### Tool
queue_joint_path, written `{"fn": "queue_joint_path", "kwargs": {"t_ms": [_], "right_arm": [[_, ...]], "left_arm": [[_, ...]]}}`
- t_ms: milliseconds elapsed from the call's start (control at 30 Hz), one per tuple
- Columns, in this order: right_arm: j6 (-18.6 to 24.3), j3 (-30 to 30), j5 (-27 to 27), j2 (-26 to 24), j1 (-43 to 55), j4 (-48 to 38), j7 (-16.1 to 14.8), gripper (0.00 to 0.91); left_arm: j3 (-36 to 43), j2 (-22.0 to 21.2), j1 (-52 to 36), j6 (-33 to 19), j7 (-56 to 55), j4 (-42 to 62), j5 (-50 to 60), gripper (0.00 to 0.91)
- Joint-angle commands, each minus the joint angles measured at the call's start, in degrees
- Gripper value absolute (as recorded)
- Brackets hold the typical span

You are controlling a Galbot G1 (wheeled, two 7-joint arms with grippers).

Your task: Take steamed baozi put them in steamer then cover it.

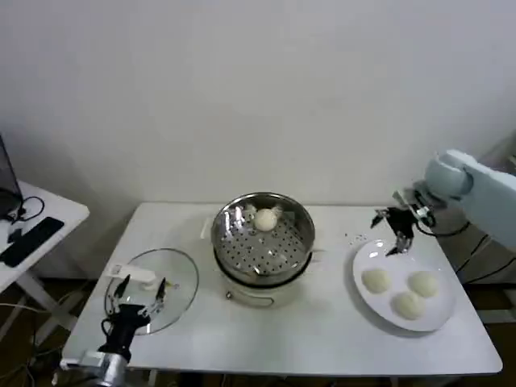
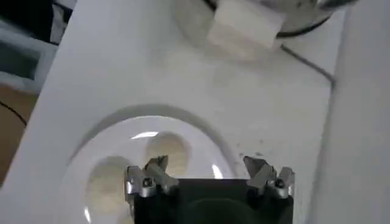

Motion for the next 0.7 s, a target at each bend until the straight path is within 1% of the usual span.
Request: {"fn": "queue_joint_path", "kwargs": {"t_ms": [33,400,700], "right_arm": [[-0.1,10.1,-5.4,-0.1,-13.6,-4.4,0.3,0.907],[1.5,10.6,-7.7,6.8,-13.0,-11.9,0.5,0.907],[1.4,9.6,-7.7,9.4,-12.7,-11.9,0.7,0.907]], "left_arm": [[-0.7,-0.2,0.6,0.0,-0.4,-0.1,0.3,0.907],[-1.0,-0.8,1.5,-0.3,-0.5,0.4,0.3,0.907],[-0.8,-0.8,1.4,-0.3,-0.4,0.8,0.4,0.907]]}}
